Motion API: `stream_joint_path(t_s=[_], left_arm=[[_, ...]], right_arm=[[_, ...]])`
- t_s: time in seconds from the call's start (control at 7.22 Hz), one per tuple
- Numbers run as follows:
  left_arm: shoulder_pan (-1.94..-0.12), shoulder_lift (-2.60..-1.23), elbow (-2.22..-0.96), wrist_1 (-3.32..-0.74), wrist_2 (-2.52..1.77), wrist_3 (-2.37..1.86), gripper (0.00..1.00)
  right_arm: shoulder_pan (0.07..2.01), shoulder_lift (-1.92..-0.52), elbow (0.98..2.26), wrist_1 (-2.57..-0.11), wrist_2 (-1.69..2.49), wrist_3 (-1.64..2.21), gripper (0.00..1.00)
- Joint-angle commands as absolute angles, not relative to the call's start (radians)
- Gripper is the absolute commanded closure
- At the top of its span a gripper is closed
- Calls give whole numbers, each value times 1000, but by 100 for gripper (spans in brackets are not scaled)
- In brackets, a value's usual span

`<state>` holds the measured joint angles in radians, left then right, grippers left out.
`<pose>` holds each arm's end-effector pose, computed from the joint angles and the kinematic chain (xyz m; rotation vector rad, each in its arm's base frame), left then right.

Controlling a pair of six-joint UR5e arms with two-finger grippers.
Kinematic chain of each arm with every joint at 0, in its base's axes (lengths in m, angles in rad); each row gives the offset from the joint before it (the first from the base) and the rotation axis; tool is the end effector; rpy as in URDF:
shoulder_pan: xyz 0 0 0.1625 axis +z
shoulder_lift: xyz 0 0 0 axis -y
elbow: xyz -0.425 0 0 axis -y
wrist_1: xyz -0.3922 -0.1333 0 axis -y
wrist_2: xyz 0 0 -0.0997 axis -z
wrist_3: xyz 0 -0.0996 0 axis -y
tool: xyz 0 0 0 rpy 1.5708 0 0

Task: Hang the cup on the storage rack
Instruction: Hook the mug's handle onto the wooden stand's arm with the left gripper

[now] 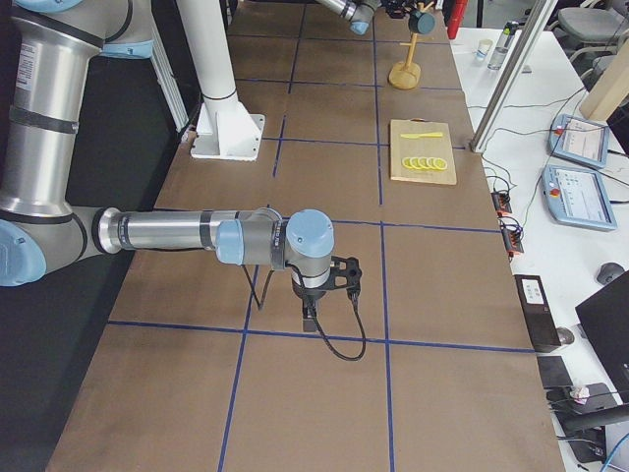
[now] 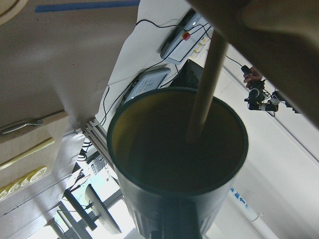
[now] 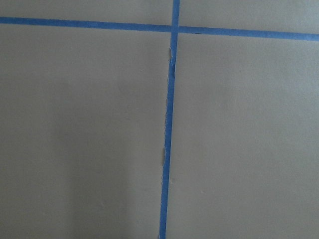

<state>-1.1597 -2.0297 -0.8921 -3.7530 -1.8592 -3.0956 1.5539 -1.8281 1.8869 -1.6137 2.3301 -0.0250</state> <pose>0.1520 -0.6114 0.5004 -0.6234 2.1729 -1.3920 0.0582 -0.3852 0.6211 0.0182 -0.7593 -0.0459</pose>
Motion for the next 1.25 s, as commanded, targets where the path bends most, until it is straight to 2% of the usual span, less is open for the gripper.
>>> stream_joint_path(t_s=[0.0,0.28,0.42,0.55,1.11], left_arm=[[-1160,-2026,-858,-3763,-1859,-3096,100],[-1160,-2026,-841,-3763,-1859,-3096,100],[-1160,-2026,-838,-3763,-1858,-3094,93],[-1158,-2028,-824,-3763,-1858,-3094,1],[-1158,-2029,-821,-3761,-1858,-3096,0]], right_arm=[[1554,-1827,1887,-1614,2330,-25,0],[1554,-1827,1888,-1614,2330,-25,0],[1552,-1827,1890,-1614,2330,-23,0],[1554,-1827,1890,-1614,2330,-23,0],[1552,-1827,1893,-1614,2330,-23,0]])
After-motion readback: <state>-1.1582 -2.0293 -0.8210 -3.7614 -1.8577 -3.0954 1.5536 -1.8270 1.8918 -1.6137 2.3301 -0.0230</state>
